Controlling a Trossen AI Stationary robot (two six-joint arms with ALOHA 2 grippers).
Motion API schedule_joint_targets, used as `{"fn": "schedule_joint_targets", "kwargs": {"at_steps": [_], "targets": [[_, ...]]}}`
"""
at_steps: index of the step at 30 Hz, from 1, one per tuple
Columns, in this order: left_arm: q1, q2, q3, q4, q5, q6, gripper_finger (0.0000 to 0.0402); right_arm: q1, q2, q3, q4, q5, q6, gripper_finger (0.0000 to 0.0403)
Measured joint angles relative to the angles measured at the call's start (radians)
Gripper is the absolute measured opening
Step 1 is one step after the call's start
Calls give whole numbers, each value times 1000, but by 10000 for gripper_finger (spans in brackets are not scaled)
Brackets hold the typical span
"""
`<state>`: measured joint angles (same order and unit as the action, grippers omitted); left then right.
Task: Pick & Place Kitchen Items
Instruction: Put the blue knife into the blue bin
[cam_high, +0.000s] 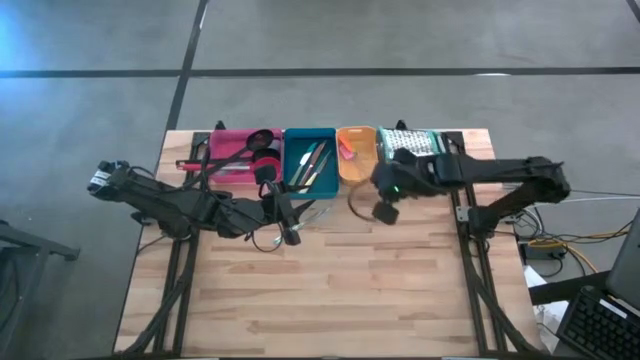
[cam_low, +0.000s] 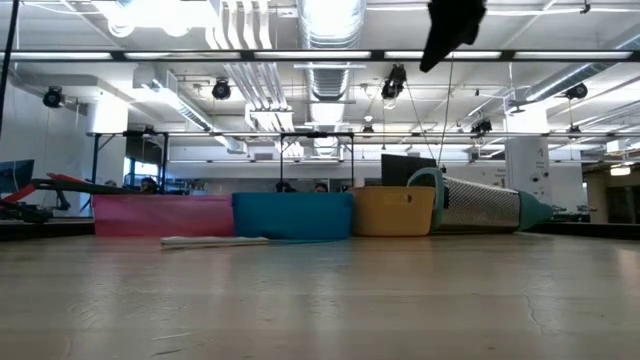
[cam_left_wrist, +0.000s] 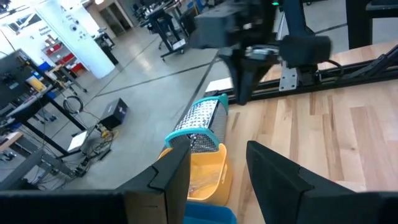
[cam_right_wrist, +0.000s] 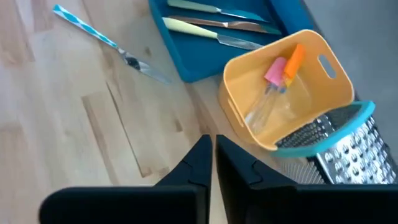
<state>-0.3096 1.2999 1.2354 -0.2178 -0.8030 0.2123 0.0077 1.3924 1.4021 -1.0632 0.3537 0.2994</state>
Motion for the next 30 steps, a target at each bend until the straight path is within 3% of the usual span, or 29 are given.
{"fn": "schedule_joint_targets", "kwargs": {"at_steps": [6,14,30], "targets": [[4,3,0,1,-1,1,161,114,-77,-154,66,122,73,9],[5,5,0,-10,-1,-4,161,132,-140,-324,159,125,93,8],[6,5,0,-10,-2,-5,161,169,-175,-386,245,107,94,8]]}}
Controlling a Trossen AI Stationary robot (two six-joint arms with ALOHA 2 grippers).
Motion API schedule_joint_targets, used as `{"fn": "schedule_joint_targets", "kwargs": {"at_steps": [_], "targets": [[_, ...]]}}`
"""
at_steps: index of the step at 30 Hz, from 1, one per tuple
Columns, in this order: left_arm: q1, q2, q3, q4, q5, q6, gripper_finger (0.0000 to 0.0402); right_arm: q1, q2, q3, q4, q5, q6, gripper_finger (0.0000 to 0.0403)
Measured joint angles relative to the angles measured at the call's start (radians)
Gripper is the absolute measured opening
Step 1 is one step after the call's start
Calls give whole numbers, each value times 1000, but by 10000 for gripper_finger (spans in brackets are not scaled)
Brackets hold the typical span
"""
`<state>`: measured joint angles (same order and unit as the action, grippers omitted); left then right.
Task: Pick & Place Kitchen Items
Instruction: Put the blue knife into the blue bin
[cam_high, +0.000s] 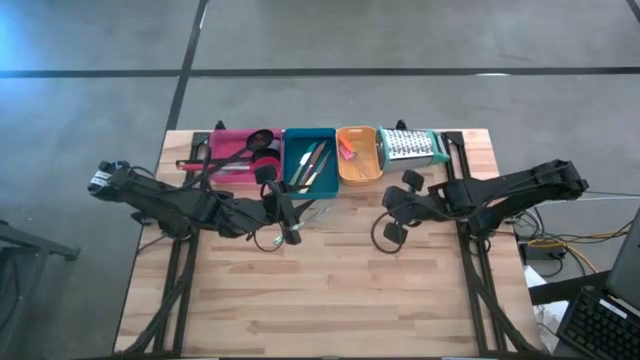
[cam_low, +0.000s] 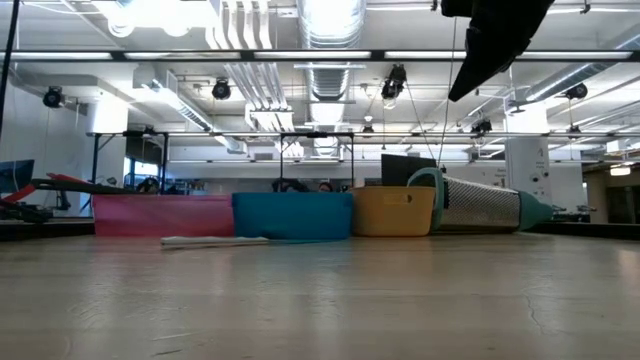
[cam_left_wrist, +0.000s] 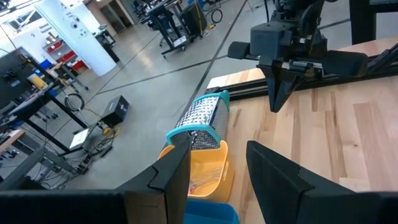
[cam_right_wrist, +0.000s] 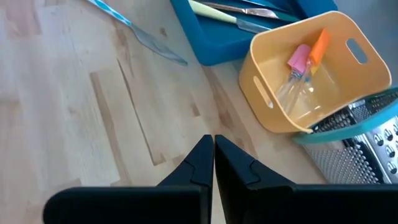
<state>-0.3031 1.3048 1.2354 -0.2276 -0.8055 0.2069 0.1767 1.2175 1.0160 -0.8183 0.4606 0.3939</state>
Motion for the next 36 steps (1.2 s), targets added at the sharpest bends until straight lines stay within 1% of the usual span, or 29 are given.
{"fn": "schedule_joint_targets", "kwargs": {"at_steps": [6,11,14,16,18,23,26,28,30,33,36], "targets": [[0,0,0,12,8,-2,161,2,0,-1,4,2,-7,8],[0,0,0,59,48,-3,161,2,1,-6,7,3,-12,8],[0,5,0,61,54,-74,161,2,1,-6,10,4,-12,8],[0,9,0,48,31,-138,161,2,1,-6,12,4,-12,8],[1,11,0,35,8,-157,161,2,1,-6,16,5,-12,8],[2,2,0,42,5,-102,161,2,1,-6,15,5,-12,8],[2,11,0,-51,104,-84,161,2,1,-6,15,5,-31,8],[1,30,0,-157,173,-141,161,2,1,-6,15,6,-43,8],[1,57,0,-286,197,-224,161,2,2,-6,18,5,-47,8],[2,114,0,-475,196,-341,161,2,1,-7,29,6,-55,8],[16,191,0,-594,223,-434,171,1,1,-7,55,7,-58,8]]}}
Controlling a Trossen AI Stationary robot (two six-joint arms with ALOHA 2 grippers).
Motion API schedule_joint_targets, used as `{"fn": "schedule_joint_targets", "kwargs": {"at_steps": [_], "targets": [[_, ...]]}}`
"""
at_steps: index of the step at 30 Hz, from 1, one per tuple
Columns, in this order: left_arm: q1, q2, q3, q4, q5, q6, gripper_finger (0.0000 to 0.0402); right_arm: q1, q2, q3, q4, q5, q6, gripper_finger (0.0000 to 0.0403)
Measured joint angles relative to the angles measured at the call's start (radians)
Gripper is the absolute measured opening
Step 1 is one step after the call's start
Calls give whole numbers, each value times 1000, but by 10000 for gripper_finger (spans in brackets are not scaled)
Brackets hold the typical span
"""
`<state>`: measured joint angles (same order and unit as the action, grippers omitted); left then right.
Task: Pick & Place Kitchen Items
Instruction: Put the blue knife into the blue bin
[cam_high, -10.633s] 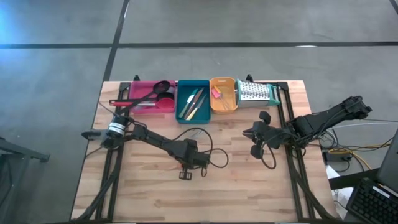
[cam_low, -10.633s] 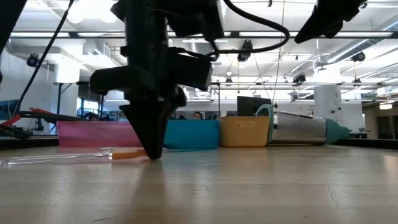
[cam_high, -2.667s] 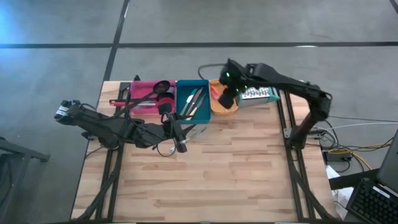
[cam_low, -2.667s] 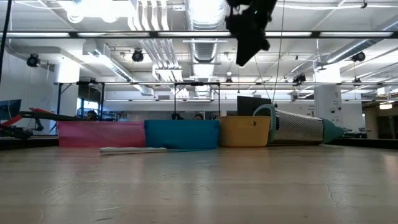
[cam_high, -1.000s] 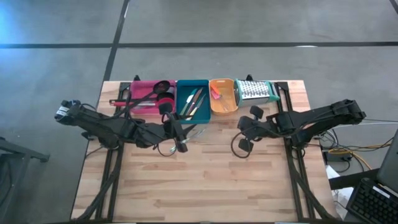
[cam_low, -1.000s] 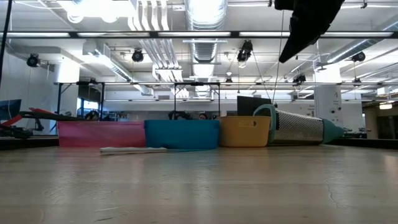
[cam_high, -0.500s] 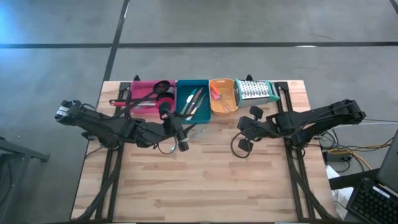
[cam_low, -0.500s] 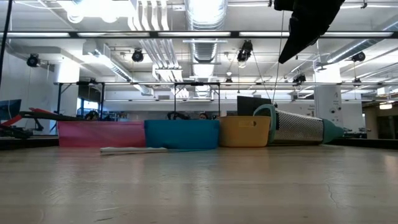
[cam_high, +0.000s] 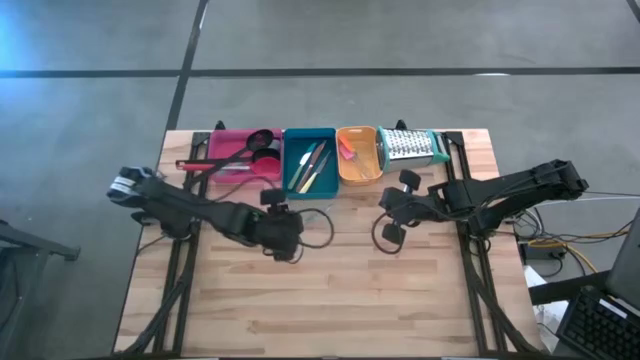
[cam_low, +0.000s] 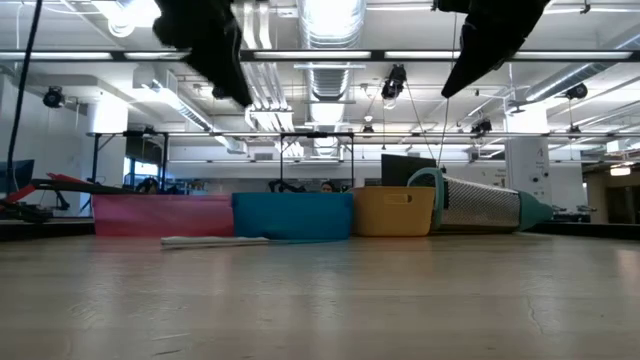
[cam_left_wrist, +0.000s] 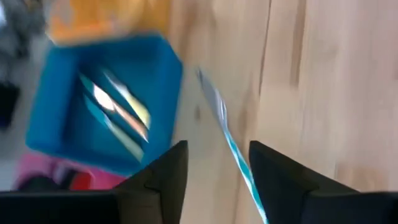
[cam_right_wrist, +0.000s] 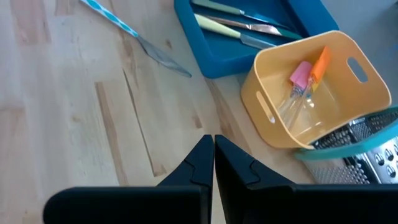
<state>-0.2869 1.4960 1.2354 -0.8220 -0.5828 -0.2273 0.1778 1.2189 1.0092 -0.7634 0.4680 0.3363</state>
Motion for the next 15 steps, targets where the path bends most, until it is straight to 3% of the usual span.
{"fn": "schedule_joint_targets", "kwargs": {"at_steps": [8,15], "targets": [[87,169,0,-110,187,-148,252,-2,0,0,14,3,0,8],[142,244,0,-215,206,-262,255,-2,0,0,14,3,0,8]]}}
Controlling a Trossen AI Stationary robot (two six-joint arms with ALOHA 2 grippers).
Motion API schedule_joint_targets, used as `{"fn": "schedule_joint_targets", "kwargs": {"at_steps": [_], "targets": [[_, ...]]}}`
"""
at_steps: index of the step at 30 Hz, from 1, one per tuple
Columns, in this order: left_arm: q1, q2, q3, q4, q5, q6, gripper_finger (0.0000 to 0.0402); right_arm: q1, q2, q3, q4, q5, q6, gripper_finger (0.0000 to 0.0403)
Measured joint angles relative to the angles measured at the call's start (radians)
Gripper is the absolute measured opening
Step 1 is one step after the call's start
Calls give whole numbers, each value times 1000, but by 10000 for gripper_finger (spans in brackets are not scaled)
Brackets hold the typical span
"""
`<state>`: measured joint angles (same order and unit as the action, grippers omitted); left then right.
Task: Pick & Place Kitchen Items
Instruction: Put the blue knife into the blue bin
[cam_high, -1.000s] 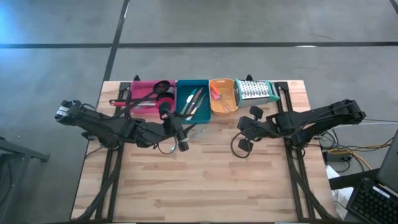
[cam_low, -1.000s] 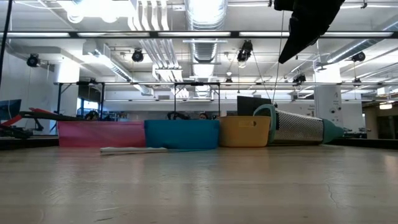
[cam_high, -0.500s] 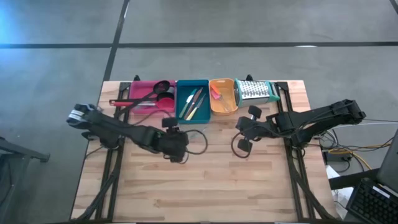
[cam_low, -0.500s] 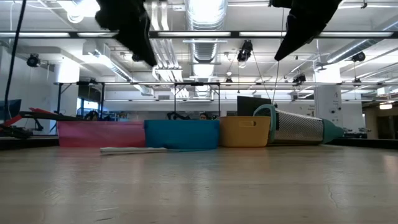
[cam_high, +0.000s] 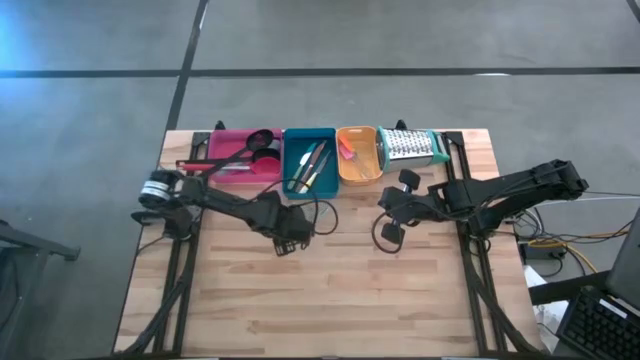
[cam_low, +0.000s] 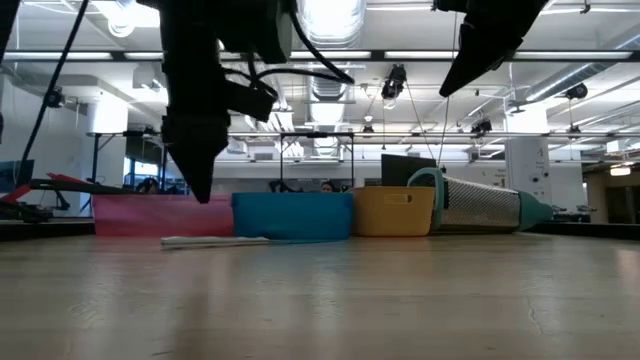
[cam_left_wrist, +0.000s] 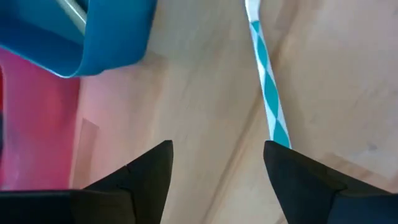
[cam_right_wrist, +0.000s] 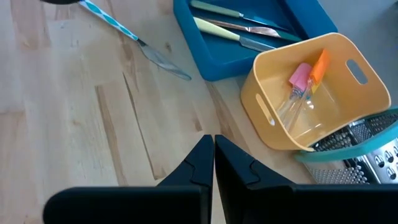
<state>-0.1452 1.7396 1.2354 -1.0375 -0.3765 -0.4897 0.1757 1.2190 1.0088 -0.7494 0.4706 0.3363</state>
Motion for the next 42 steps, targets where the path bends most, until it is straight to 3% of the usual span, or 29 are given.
{"fn": "schedule_joint_targets", "kwargs": {"at_steps": [7,14,22,29,33,40,42], "targets": [[41,20,0,22,104,-45,255,0,0,-4,0,0,0,8],[63,46,-22,64,138,-61,255,0,0,-9,-1,0,0,8],[79,56,-128,224,289,-100,254,1,0,-9,-1,0,-7,8],[81,54,-163,271,297,-118,240,1,0,-10,-1,1,-7,8],[80,55,-175,284,285,-109,202,1,0,-9,-1,1,-8,8],[78,56,-198,310,280,-13,51,1,0,-10,0,1,-23,8],[78,57,-204,308,269,13,38,1,0,-10,0,1,-23,8]]}}
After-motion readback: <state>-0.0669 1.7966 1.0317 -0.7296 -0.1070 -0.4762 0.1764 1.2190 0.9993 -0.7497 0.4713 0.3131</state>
